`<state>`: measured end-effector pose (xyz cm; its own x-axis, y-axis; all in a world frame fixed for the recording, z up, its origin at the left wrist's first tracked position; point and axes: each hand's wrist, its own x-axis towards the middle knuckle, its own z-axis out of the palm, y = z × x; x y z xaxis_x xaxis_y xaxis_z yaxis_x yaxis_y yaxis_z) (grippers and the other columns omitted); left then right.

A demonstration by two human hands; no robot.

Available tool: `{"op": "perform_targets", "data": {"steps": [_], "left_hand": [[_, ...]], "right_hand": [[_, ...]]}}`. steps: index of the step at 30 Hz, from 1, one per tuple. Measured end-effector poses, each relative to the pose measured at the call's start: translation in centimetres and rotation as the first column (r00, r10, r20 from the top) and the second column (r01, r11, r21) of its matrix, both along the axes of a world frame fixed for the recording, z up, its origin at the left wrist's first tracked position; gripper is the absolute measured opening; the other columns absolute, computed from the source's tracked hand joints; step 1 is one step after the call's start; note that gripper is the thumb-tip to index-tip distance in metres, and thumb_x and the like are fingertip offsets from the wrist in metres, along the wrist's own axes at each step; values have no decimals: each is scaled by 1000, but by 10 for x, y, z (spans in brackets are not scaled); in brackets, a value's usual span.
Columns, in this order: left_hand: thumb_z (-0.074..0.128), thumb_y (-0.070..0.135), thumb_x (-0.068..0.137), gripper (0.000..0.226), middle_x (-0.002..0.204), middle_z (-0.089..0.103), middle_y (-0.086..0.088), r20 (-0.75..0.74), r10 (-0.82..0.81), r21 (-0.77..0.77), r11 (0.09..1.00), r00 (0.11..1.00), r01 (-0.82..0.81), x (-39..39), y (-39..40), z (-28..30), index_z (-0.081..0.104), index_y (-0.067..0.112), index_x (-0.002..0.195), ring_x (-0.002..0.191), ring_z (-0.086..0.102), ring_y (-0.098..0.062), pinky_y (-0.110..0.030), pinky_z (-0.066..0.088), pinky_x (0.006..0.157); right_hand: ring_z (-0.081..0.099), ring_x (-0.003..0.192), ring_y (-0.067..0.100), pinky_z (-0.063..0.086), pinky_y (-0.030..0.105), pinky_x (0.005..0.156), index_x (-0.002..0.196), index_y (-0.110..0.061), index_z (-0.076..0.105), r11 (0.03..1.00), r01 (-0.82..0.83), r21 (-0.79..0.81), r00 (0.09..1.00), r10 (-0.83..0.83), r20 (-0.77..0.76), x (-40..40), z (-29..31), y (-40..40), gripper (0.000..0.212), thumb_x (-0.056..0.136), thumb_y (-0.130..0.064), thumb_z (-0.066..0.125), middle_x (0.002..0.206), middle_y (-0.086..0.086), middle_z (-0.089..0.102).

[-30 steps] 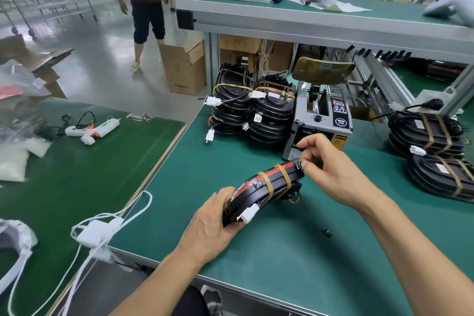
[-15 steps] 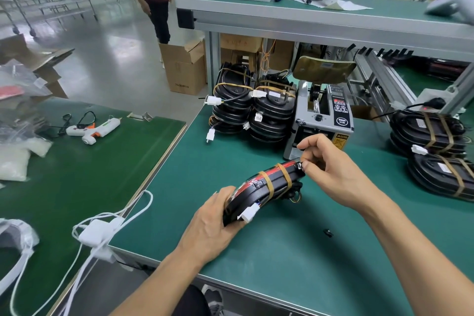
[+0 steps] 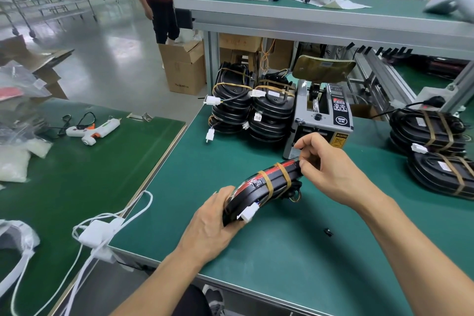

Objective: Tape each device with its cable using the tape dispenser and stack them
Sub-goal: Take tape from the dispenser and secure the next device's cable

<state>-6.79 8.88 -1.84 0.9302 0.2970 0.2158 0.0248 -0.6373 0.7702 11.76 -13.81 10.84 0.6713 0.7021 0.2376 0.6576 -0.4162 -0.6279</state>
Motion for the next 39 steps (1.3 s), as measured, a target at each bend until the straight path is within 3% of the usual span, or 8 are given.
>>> {"op": "perform_targets", "data": {"steps": [7,13,20,29,39], "left_hand": [[55,85,89,59,107,66,13,22,9,-13,1000,1000,-9,-1,-1,4,53,39,126,99,62,-14,-32,52,87],[62,77,91,51,105,65,13,8,11,0,1000,1000,-11,0,-1,2,53,39,125,96,61,-13,-32,52,86],[67,67,92,45,105,64,15,-1,8,5,1000,1000,-8,0,0,-1,52,42,126,96,60,-11,-31,52,85],[67,65,91,46,107,64,14,-4,2,9,1000,1000,-2,0,0,0,53,41,128,97,61,-12,-34,53,87],[67,66,91,44,102,62,15,9,-2,26,1000,1000,2,1,0,-1,52,41,125,95,59,-10,-31,52,84]], "right_hand": [[61,84,11,51,31,73,110,-46,45,1000,6,-26,1000,-6,31,-3,2,2,35,97,-15,56,94,-16,64],[60,83,12,54,37,74,108,-44,45,999,10,-47,998,-8,54,-6,4,3,35,95,-13,56,89,-14,64],[60,82,10,52,34,70,106,-42,45,998,29,-60,996,-24,83,-8,5,6,33,96,-13,57,87,-15,63],[59,75,10,53,38,68,106,-41,44,993,61,-106,992,-49,113,-11,8,9,32,97,-13,56,79,-12,62],[58,78,5,49,33,66,107,-36,46,986,81,-143,993,-68,92,-7,9,8,26,96,-15,57,80,-11,62]]}}
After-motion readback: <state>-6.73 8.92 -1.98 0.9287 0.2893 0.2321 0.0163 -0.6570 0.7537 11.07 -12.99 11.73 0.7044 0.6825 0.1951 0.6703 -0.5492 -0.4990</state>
